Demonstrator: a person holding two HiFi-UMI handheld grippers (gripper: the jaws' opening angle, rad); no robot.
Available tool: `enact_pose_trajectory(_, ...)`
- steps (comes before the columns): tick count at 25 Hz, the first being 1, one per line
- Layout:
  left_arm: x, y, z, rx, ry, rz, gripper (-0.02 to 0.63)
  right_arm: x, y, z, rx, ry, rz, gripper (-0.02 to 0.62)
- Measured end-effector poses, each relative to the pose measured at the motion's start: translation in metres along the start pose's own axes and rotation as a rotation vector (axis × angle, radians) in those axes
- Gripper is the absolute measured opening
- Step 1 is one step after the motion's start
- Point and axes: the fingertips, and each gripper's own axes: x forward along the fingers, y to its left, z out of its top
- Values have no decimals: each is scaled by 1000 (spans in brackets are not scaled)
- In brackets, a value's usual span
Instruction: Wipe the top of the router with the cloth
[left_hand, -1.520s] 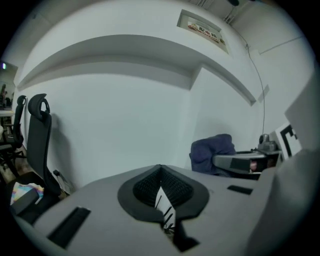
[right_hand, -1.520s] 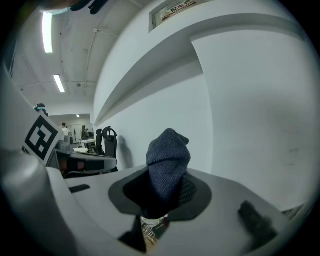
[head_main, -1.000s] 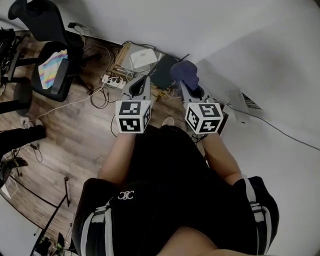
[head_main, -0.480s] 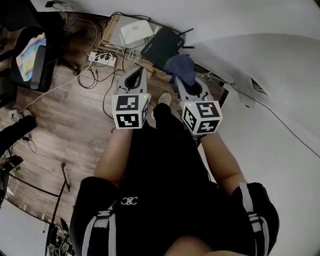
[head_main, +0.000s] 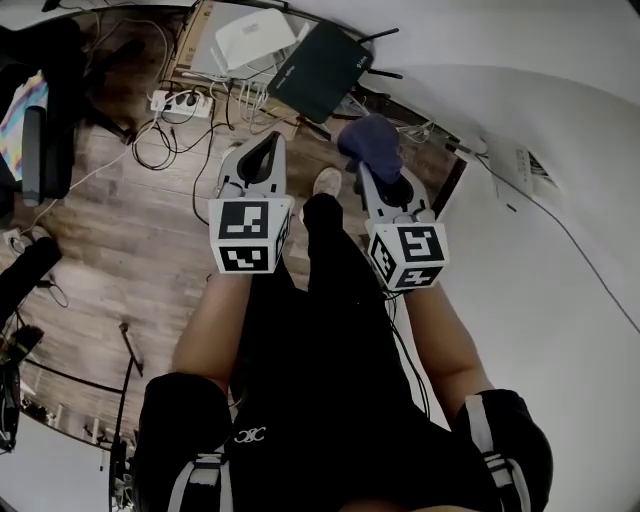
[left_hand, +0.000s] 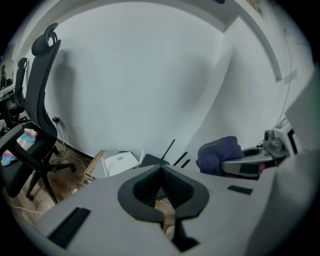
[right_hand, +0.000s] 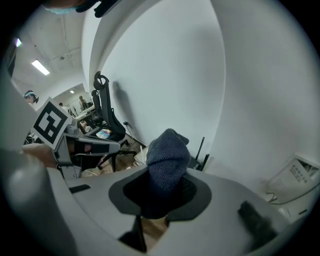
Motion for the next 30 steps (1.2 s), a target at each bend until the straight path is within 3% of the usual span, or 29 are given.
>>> enact_pose_trajectory(3,15,1,-19,3,26,-17,5,14,-13,-23,-23,23,-28,87)
enact_pose_trajectory(7,29,5,-40,-2,40,-25,6,27,-19,-33,-146,15,-43,87)
enact_pose_trajectory(11,40,10,-56,-43,43,-34,5,36,-20,-21,-238,-17,-41,87)
enact_pose_trajectory(17,56,15,-68,-84,27,-49,5,47,-7,14,-278,-61,7,87)
enact_pose_trajectory(23,53,32,-65,-109,-8,-32,5,76,12,42,-366,-22,98,87)
enact_pose_trajectory(27,53,51,-66,-110,-17,-16,6,113,38,56,-466,0,236,87)
enact_pose_trajectory(30,52,63,-69,-111,-15,-8,5,146,54,46,-535,60,324,87)
